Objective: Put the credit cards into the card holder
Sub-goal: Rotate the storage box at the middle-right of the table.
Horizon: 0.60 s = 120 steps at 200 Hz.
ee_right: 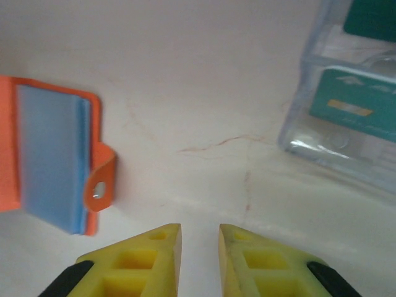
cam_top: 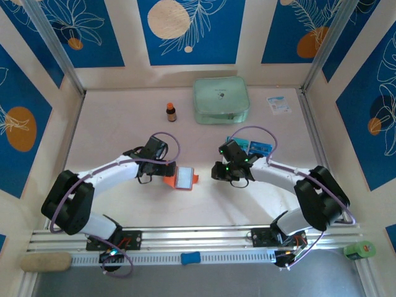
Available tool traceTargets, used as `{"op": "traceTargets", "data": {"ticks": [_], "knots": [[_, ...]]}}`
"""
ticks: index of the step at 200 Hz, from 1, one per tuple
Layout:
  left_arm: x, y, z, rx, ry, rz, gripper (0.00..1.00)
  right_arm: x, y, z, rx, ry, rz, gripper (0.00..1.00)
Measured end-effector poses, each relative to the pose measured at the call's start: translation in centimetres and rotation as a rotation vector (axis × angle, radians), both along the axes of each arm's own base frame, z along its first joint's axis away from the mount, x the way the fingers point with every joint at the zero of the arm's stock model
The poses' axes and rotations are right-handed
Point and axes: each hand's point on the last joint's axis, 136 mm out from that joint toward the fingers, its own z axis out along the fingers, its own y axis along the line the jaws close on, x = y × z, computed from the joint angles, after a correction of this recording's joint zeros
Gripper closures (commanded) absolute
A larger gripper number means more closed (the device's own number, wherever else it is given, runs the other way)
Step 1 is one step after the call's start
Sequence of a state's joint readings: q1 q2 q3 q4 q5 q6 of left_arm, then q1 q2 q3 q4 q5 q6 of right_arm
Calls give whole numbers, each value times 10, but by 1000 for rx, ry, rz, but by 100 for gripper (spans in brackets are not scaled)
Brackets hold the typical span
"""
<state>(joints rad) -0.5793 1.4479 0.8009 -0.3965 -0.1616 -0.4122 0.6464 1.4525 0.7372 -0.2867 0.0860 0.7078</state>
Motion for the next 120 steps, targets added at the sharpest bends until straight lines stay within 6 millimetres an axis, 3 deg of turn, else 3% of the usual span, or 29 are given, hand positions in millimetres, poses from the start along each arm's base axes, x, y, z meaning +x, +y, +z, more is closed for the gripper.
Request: {"op": "traceTargets", "data": {"ticks": [50, 120], "knots": [[0, -1, 0, -3, 1, -1, 0, 18, -16, -18, -112, -6, -2, 79], [2, -2, 2, -11, -10, -1, 0, 90, -36, -5, -182, -111, -48, 81]]}}
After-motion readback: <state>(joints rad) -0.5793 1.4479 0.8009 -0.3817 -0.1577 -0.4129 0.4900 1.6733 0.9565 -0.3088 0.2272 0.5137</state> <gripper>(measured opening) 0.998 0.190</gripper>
